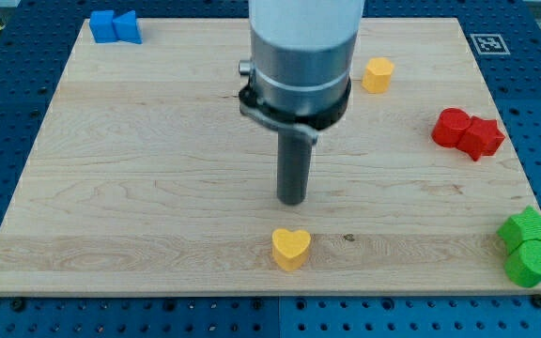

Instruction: Keep the yellow heart at the bottom center

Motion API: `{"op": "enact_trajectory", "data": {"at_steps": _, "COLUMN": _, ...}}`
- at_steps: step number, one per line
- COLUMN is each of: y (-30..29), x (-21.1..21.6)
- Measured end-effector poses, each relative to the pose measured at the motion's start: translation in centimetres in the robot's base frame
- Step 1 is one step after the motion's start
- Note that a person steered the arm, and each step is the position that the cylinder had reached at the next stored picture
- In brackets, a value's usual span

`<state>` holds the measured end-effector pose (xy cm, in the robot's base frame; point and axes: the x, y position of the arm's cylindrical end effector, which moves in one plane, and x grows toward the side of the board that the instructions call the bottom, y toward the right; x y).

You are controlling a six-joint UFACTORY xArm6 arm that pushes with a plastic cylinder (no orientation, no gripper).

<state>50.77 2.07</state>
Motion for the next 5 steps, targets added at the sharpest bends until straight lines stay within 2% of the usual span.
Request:
{"op": "enact_trajectory", "data": {"at_steps": 2, "y": 1.9, "x": -5.9}}
{"op": "enact_trajectory", "data": {"at_steps": 5, "y": 7.5, "x": -11.1}}
